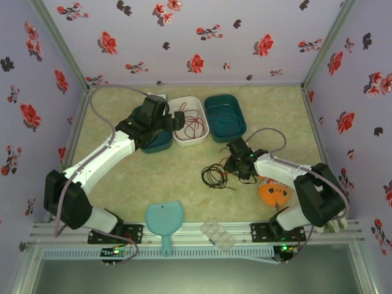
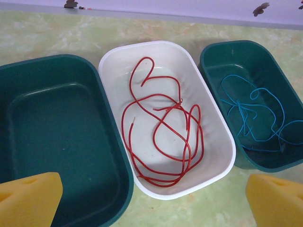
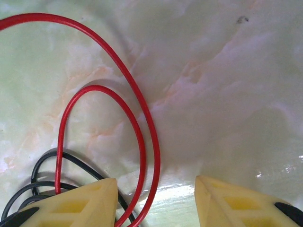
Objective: Untangle the cables
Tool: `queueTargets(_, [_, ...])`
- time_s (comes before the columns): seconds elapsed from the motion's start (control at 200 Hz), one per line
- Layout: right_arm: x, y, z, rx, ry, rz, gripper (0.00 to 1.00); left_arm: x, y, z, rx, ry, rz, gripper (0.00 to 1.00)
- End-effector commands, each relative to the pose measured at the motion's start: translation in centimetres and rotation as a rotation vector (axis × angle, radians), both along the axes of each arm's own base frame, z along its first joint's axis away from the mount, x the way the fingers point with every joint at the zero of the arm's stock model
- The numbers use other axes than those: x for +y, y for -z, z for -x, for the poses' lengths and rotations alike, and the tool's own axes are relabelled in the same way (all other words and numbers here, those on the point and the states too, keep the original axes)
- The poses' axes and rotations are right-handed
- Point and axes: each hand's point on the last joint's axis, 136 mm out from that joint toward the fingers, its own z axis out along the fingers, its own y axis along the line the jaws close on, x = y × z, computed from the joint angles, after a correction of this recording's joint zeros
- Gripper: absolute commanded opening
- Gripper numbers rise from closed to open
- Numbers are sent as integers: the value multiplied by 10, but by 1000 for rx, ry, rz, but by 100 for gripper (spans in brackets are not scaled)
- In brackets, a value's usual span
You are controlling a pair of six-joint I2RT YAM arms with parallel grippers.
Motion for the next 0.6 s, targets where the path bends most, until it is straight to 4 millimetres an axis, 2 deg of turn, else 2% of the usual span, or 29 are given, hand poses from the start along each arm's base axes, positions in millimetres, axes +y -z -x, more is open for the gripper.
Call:
queueTargets(0.0, [1, -1, 1, 3, 28, -23, 43, 1, -5, -1, -27, -20, 13, 100])
queueTargets(0.23, [7, 4, 5, 17, 38, -67, 35, 0, -4, -2, -27, -17, 10, 100])
queueTargets(0.375, [9, 6, 6, 19, 42, -78, 17, -1, -1, -4, -21, -16, 3, 100])
queueTargets(0.485, [6, 0, 5, 4, 46, -69, 2, -1, 1, -3, -14, -16, 0, 100])
queueTargets(0.595, [0, -13, 4, -27, 46, -52, 0, 1, 2, -1, -7, -14, -7, 100])
